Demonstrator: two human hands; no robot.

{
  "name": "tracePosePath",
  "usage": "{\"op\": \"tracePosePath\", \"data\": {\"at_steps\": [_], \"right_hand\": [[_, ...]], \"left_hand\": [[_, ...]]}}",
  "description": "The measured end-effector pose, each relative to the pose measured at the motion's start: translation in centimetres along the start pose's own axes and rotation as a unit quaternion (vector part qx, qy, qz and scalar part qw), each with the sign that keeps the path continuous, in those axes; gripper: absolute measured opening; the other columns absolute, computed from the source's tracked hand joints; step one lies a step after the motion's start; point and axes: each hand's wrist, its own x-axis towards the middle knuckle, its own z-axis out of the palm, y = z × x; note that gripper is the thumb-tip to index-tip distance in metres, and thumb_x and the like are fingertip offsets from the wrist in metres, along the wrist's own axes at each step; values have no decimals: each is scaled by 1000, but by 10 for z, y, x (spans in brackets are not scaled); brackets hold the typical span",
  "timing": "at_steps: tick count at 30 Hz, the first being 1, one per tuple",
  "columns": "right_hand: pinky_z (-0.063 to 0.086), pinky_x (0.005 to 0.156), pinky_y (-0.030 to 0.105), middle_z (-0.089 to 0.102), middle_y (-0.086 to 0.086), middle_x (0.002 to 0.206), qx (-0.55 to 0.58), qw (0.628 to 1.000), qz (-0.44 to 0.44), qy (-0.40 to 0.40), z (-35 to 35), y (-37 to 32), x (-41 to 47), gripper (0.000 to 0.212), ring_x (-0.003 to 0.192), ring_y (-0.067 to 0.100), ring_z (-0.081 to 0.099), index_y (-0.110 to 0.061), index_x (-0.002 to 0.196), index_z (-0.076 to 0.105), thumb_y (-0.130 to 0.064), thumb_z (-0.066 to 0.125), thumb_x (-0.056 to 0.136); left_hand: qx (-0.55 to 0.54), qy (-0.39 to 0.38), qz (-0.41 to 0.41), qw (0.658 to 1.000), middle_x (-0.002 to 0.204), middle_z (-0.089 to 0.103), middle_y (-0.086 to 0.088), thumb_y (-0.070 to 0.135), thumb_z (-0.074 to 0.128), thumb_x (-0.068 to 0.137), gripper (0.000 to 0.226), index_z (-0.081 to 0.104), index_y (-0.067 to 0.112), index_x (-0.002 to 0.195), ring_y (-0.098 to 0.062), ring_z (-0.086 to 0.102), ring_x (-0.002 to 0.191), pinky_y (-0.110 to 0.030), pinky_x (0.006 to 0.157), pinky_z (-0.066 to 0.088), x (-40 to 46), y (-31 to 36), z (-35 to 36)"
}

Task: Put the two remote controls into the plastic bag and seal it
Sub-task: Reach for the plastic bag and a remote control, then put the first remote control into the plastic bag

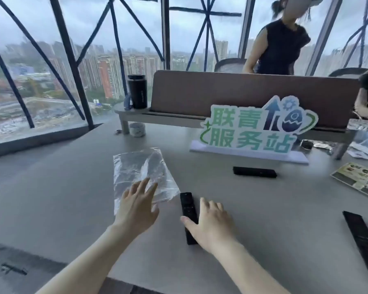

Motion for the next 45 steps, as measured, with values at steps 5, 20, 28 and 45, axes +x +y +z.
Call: {"op": "tracePosePath", "data": {"at_steps": [5, 20, 28, 45], "right_hand": [[45, 89, 38, 66, 7, 119, 36, 998, 55, -23, 2, -16, -15, 50, 112, 29, 61, -13, 114, 54, -53, 56, 83], [15, 39, 17, 37, -5, 45, 449, 861, 152, -184, -56, -4, -6, 33, 31, 9, 24, -22, 61, 43, -36, 59, 86], [31, 47, 25, 73, 4, 69, 478, 863, 155, 61, -49, 46, 12, 26, 40, 12, 43, -16, 75, 70, -9, 49, 89], [18, 118, 46, 17, 0, 164, -27, 990, 135, -25, -35, 187, 162, 58, 149, 31, 11, -21, 155, 17, -41, 19, 101]], "left_hand": [[19, 44, 2, 999, 94, 67, -3, 17, 71, 71, 22, 69, 22, 92, -32, 65, 84, -37, 66, 52, -6, -22, 6], [-134, 88, 95, 982, 73, 45, 1, 25, 48, 89, 22, 60, 14, 74, -32, 56, 59, -37, 48, 47, 11, 45, -27], [-243, 96, 65, 963, 83, 59, 1, 30, 49, 89, 20, 67, 23, 86, -26, 60, 73, -39, 63, 51, 22, 55, -31], [-224, 109, 54, 967, 87, 67, 9, 29, 55, 88, 20, 68, 38, 100, -23, 63, 76, -32, 57, 47, 45, 76, -7]]}}
